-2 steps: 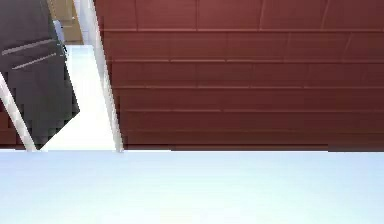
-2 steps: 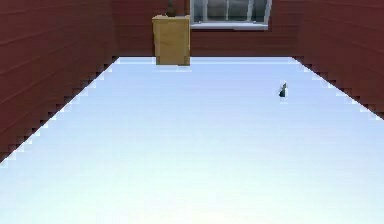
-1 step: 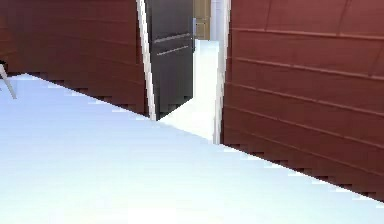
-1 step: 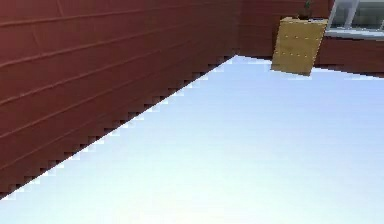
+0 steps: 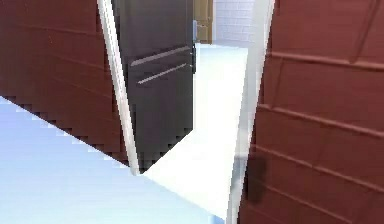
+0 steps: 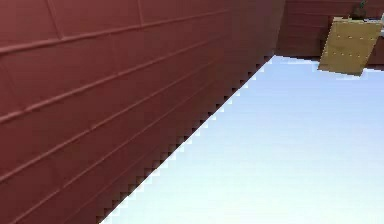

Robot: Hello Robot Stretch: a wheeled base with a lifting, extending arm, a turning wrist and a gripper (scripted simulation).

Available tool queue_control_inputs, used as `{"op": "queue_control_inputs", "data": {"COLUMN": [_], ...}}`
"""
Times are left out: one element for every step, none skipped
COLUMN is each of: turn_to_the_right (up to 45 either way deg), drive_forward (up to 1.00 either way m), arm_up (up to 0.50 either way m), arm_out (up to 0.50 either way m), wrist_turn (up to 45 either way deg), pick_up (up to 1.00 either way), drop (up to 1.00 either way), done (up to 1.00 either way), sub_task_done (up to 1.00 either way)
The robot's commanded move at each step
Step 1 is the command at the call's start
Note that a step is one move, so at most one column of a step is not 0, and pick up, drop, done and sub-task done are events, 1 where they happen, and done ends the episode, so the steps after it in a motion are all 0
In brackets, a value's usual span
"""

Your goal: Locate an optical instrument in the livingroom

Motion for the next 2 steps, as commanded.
{"op": "queue_control_inputs", "data": {"turn_to_the_right": [-3.0,-12.0], "drive_forward": [0.00,0.00], "arm_up": [0.00,0.00], "arm_out": [0.00,0.00], "wrist_turn": [0.0,0.0], "pick_up": [0.00,0.00], "drop": [0.00,0.00], "done": [0.00,0.00], "sub_task_done": [0.00,0.00]}}
